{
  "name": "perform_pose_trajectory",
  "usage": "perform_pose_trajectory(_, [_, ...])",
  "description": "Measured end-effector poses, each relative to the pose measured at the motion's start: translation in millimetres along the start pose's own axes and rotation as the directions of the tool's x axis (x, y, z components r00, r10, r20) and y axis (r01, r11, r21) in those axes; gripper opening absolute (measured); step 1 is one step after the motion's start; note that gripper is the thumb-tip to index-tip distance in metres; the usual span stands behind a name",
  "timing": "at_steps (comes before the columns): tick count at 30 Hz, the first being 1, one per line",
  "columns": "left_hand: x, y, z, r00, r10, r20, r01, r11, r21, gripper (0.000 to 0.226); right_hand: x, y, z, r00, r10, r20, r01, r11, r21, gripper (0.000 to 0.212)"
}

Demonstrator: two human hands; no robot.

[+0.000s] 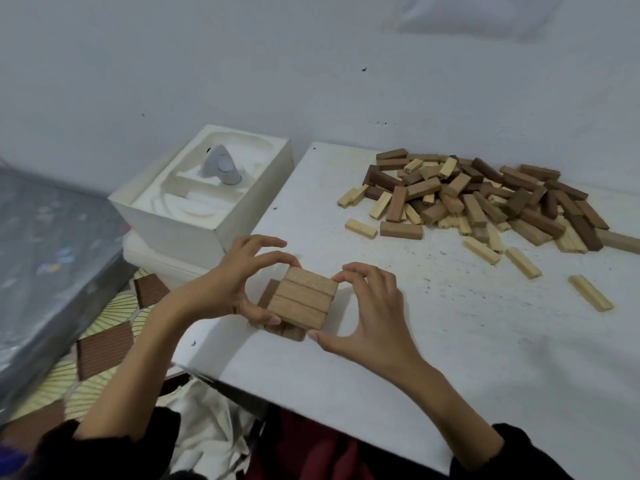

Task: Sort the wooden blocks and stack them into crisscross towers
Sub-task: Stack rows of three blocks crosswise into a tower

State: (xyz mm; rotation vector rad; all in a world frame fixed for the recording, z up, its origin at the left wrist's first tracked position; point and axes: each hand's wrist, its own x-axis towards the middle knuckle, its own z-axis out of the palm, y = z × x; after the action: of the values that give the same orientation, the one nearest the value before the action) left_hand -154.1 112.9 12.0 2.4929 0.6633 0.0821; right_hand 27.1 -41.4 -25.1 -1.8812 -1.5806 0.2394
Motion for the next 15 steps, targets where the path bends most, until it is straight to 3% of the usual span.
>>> perform_pose_trajectory(15, [-21,-32,10,0.999,-0.052,-0.012,0.050,0.992,-0.116,0.077,6,-11,30,1.000,-0.020,0.016,0.021,0.999,-0.032,0.076])
